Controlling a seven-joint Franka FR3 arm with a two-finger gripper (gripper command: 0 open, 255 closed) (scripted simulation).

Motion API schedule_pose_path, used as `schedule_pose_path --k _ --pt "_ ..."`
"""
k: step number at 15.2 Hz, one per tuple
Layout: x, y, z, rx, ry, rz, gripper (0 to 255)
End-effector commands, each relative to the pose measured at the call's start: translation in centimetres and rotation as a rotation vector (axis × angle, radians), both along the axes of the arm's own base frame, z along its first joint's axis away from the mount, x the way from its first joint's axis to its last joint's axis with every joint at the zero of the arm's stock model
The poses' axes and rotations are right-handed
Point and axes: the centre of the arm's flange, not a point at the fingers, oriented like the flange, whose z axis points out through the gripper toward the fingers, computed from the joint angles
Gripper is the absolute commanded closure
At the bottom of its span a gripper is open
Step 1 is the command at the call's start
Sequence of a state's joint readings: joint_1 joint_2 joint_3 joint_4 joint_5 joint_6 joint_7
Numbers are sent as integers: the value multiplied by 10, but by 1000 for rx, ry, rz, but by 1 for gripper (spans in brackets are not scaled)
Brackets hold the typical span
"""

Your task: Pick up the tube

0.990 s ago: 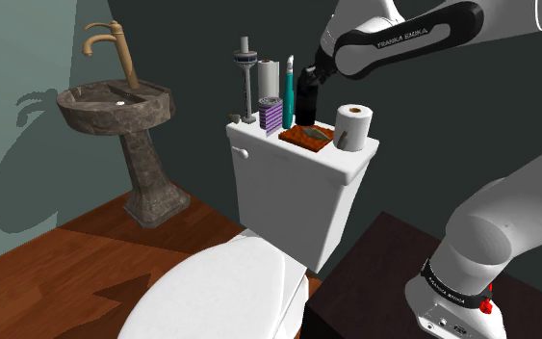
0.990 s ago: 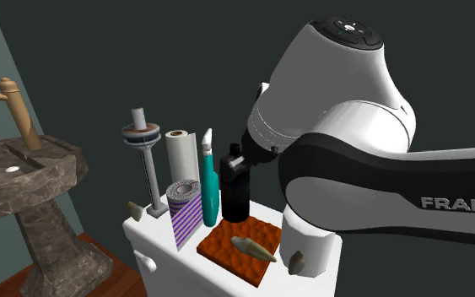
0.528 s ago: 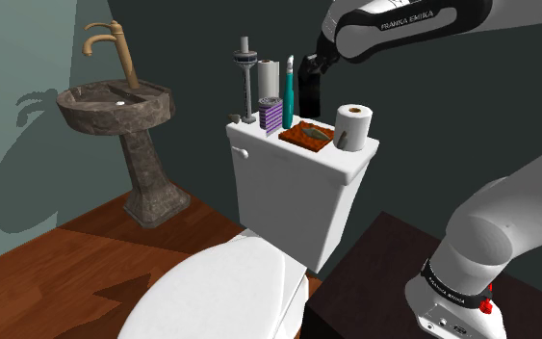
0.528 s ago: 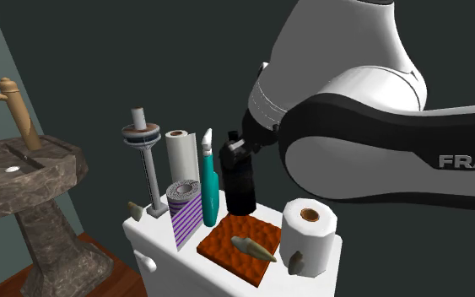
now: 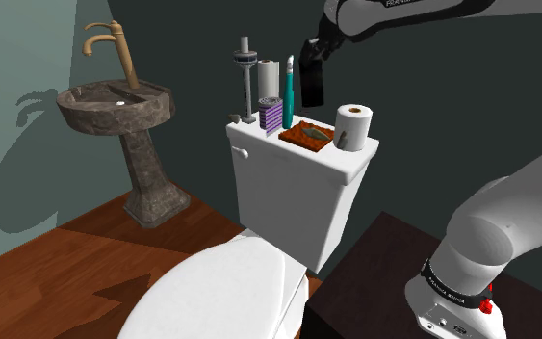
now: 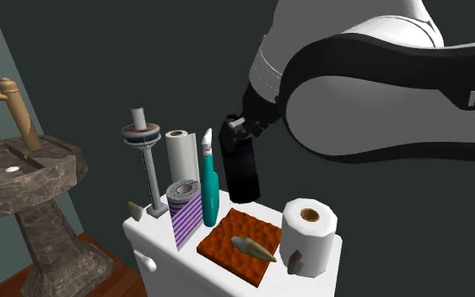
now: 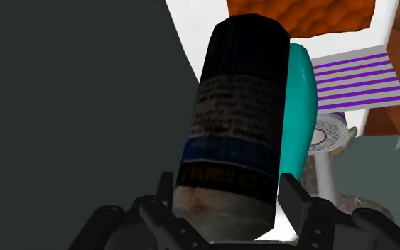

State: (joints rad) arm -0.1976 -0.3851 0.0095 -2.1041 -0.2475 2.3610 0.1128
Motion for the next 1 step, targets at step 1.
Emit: schedule_pose_path --k 1 --pt "0 1 3 0 -1 0 255"
